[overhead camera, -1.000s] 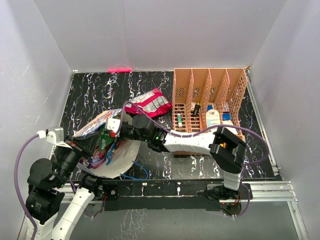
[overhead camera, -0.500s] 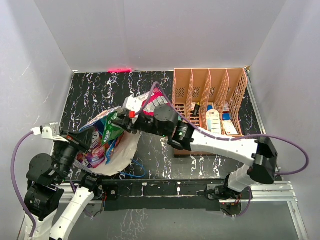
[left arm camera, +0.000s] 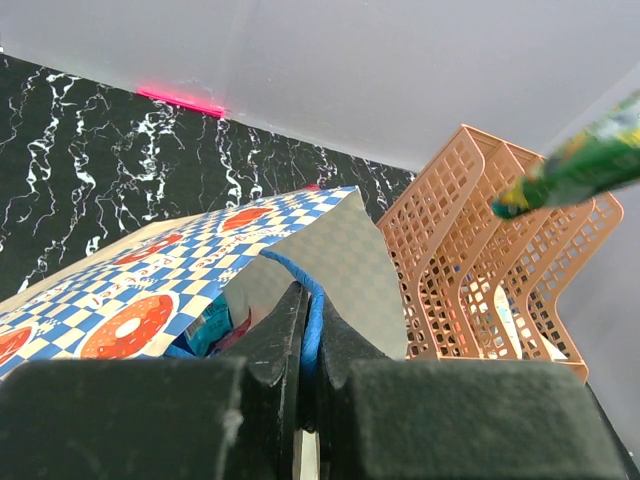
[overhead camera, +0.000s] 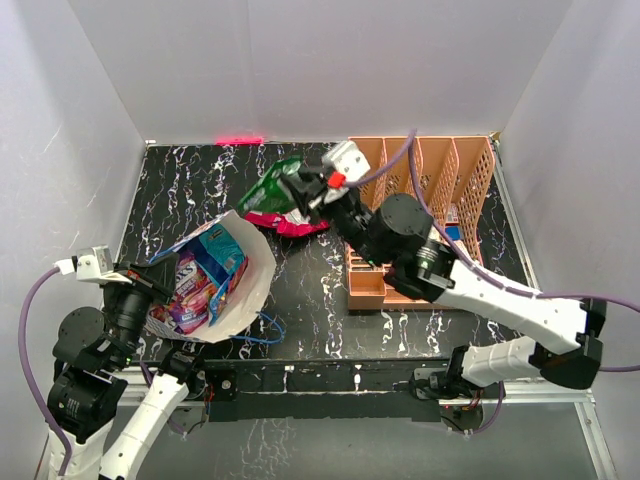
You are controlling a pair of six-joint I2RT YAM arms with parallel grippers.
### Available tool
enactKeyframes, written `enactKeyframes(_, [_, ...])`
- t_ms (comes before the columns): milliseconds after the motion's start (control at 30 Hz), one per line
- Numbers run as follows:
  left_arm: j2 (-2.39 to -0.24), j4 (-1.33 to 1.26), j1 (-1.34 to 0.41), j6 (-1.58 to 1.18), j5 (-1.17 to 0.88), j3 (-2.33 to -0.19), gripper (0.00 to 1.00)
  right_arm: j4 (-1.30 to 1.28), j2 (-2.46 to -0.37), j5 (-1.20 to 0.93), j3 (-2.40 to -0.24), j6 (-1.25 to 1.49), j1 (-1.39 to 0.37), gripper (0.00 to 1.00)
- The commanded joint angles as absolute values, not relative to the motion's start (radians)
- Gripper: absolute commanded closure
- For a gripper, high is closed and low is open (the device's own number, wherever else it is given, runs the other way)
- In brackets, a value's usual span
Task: Take the snacks out of the paper bag
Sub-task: Place the snack at the center of the board.
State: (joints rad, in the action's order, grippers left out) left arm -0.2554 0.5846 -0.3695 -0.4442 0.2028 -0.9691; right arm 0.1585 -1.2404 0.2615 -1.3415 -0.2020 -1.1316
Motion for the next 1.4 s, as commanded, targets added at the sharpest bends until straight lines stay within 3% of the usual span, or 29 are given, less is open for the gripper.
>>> enactKeyframes(0, [-0.257,0.556,-0.371,-0.438,0.203,-1.017,1.0,0.158,-1.376,0.58,-1.456,-0.297,-1.056,0.93])
enactKeyframes(233, [-0.261,0.575,-0.371,-0.439,0.197,-1.033,1.0,-0.026,-1.631,0.495,-1.634,-0.2,-0.895,0.93])
enactKeyframes(467, [-0.263,0.579,-0.371,-0.44,0.196,-1.035,1.0,-0.188,-1.909,0.399,-1.825,-0.128,-0.838,0.93])
enactKeyframes(733, [-0.272,0.578,-0.371,-0.427,0.192,-1.039,1.0,-0.361,-2.086,0.25,-2.012,-0.049,-0.803,0.93])
enactKeyframes(967, [-0.28,0.56,-0.372,-0.422,0.18,-1.028,1.0,-0.376,-2.197,0.167,-2.083,0.009,-0.757,0.93])
enactKeyframes(1367, [-0.291,0.555,-0.371,-0.425,0.145,-1.031,1.0,-0.228,-2.384,0.249,-2.13,-0.048,-0.714,0.93])
